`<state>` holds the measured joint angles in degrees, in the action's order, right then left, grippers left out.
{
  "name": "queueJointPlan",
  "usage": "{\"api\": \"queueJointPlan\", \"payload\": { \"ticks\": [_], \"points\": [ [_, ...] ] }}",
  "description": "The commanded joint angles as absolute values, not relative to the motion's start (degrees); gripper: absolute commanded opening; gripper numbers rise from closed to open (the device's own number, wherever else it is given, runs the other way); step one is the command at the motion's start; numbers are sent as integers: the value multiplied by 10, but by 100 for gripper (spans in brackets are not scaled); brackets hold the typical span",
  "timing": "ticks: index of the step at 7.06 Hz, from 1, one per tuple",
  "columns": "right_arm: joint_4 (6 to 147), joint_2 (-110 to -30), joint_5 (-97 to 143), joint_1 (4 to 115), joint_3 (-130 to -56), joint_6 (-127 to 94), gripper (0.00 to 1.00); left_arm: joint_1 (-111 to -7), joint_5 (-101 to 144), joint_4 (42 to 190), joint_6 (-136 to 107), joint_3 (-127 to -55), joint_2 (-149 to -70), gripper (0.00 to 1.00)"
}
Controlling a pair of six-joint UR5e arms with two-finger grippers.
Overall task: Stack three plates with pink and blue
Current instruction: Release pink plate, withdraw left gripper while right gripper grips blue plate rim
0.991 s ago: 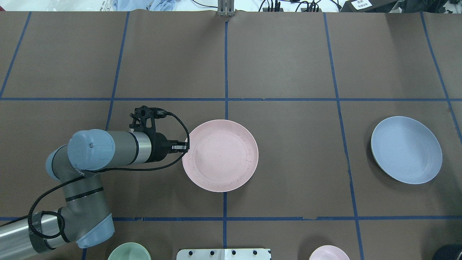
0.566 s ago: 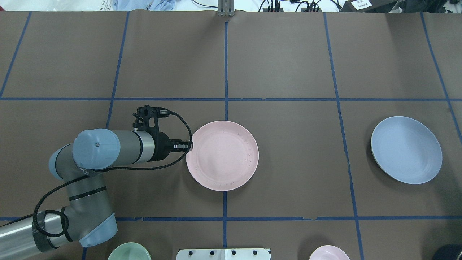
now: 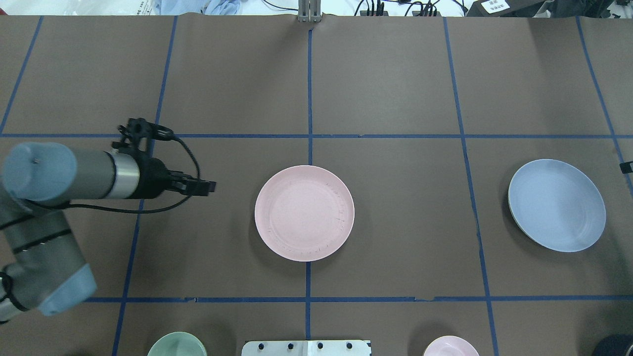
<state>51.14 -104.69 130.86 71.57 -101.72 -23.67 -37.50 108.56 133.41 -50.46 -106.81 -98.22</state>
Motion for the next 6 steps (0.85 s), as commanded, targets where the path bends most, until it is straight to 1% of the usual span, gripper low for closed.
{"api": "queueJointPlan", "payload": {
  "ticks": [1, 2, 3, 4, 5, 6],
  "points": [
    [410, -1083, 1204, 612, -1012, -379, 100, -502, 1177, 1339, -275, -1082, -890, 100],
    [359, -1087, 1158, 561, -990, -433, 100, -549, 1193, 1339, -211, -1081, -867, 100],
    [299, -1087, 1133, 530, -955, -468, 99, -563, 1199, 1339, -207, -1081, -861, 100],
    [267, -1088, 1130, 525, -928, -470, 90, -563, 1197, 1339, -207, -1080, -860, 100],
    [242, -1087, 1130, 525, -896, -471, 79, -563, 1196, 1340, -207, -1080, -860, 100],
    [234, -1087, 1129, 525, -886, -470, 71, -563, 1194, 1339, -209, -1080, -860, 100]
  ]
}}
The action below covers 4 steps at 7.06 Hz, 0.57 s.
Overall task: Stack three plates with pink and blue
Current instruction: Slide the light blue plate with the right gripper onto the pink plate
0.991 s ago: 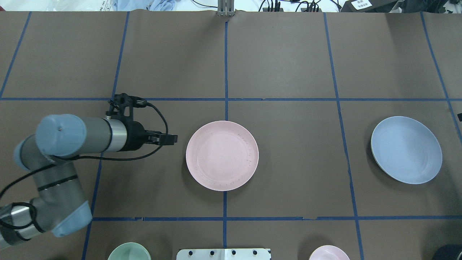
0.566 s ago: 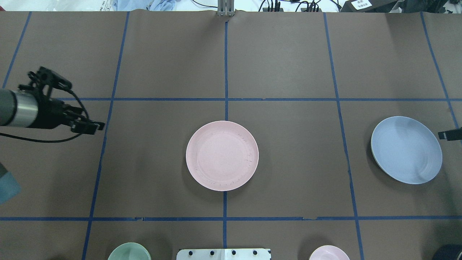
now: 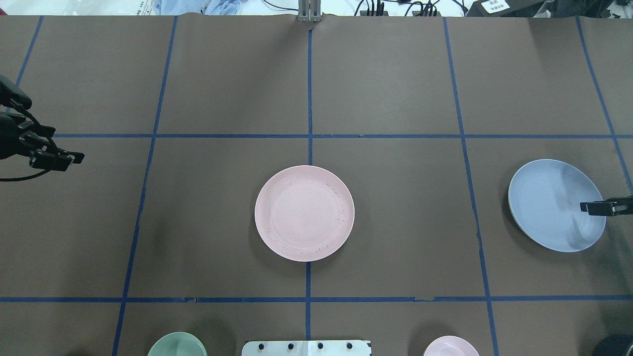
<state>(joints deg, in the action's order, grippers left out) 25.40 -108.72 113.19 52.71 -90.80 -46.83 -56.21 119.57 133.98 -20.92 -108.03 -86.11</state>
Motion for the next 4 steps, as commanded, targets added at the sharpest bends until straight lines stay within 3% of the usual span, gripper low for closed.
{"api": "queueJointPlan", "payload": {
  "ticks": [1, 2, 3, 4],
  "points": [
    [234, -1088, 1129, 525, -885, -472, 51, -563, 1194, 1340, -213, -1079, -860, 100],
    [234, -1087, 1129, 525, -887, -484, 7, -563, 1193, 1341, -214, -1078, -860, 100],
    [234, -1087, 1129, 526, -891, -485, 0, -563, 1192, 1341, -214, -1077, -860, 100],
    [235, -1082, 1134, 526, -898, -485, 0, -562, 1192, 1341, -214, -1077, -860, 100]
  ]
}}
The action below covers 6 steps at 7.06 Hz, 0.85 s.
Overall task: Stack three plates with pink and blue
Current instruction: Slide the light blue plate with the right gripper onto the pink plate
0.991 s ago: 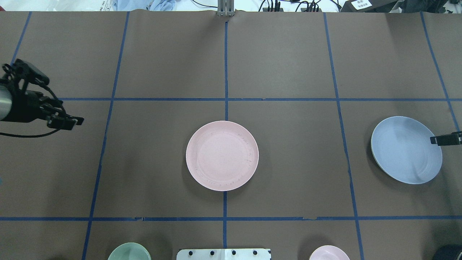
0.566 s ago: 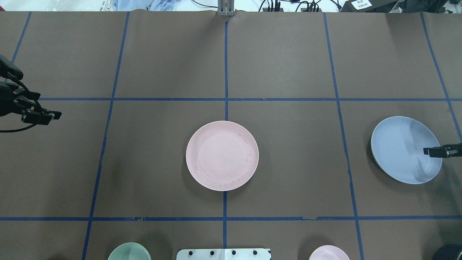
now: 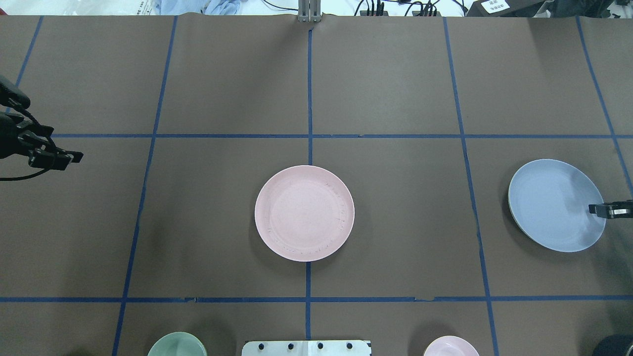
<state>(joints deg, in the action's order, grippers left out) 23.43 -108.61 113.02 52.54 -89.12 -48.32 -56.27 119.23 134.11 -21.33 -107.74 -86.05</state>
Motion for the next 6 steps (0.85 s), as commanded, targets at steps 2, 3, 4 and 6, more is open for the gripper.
{"api": "queueJointPlan", "payload": {
  "ticks": [2, 3, 4, 6],
  "points": [
    [243, -1079, 1161, 536, -938, -485, 0, -563, 1194, 1342, -214, -1077, -860, 100],
    [246, -1068, 1185, 554, -951, -485, 0, -564, 1192, 1342, -213, -1061, -856, 100],
    [263, -1042, 1200, 560, -968, -494, 0, -564, 1197, 1339, -210, -1054, -855, 100],
    [304, -944, 1199, 560, -981, -548, 0, -638, 1214, 1331, -204, -1025, -832, 100]
  ]
}}
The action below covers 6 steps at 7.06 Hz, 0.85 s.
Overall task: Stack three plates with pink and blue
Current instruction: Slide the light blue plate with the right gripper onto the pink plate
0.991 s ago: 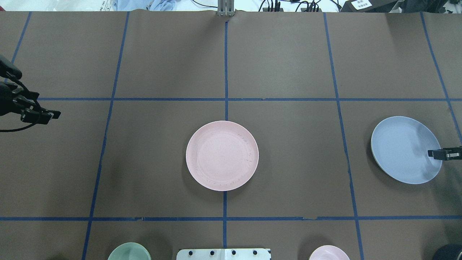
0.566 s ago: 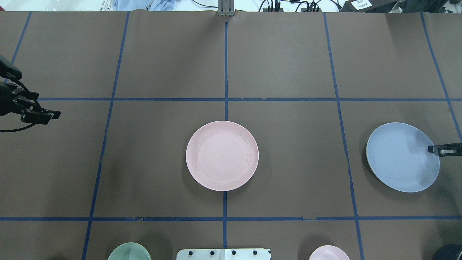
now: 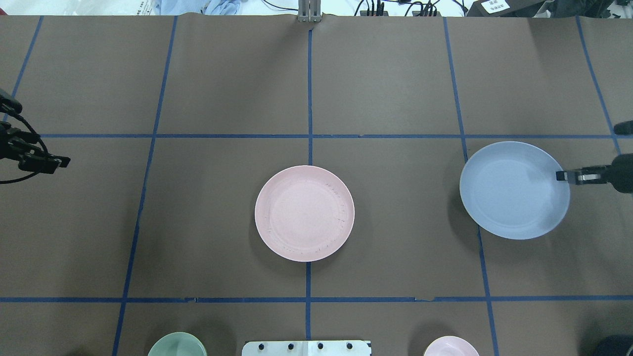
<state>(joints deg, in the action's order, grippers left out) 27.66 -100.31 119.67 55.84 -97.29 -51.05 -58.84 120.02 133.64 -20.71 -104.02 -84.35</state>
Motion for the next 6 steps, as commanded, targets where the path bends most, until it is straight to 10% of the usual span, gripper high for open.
{"api": "queueJointPlan", "payload": {
  "ticks": [1, 6],
  "points": [
    [335, -882, 1198, 549, -984, -629, 0, -687, 1292, 1304, -186, -1007, -833, 100],
    [673, -698, 966, 287, -1119, -786, 0, -813, 1361, 1105, 95, -1005, -838, 100]
  ]
}}
